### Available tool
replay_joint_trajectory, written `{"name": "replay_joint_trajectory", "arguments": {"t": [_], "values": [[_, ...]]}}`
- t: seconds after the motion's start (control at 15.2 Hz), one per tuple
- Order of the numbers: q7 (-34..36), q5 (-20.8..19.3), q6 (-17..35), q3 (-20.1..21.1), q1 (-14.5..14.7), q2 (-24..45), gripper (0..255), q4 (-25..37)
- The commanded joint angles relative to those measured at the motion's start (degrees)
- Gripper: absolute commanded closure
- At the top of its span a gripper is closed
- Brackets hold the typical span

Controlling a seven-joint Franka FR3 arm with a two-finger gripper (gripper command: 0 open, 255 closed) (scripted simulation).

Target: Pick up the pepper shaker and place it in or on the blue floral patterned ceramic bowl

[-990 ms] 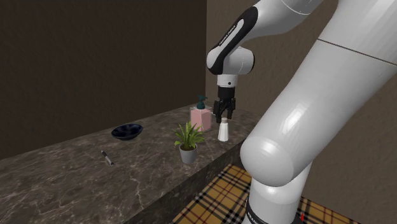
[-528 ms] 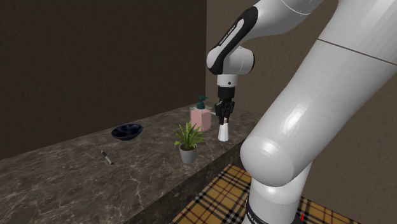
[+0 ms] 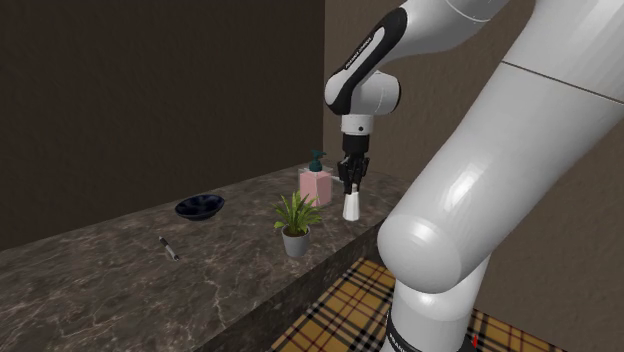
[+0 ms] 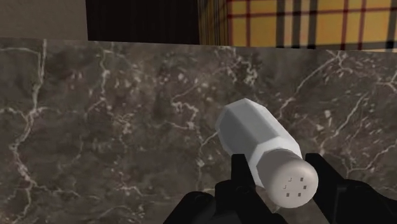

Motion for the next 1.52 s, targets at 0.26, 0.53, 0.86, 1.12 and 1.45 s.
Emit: {"name": "replay_joint_trajectory", "arguments": {"t": [0.26, 0.53, 0.86, 1.12, 1.45], "values": [[0.84, -0.37, -5.25, 1.46, -0.42, -2.64, 255, 2.7], [1.28, -0.42, -8.7, 2.4, -0.58, -4.1, 255, 4.75], [1.69, -0.3, -12.88, 3.49, -0.66, -5.53, 255, 7.56], [1.93, -0.1, -16.14, 4.27, -0.64, -6.36, 255, 10.01], [5.09, 2.41, -16.62, 6.69, 1.75, -4.05, 255, 12.47]]}}
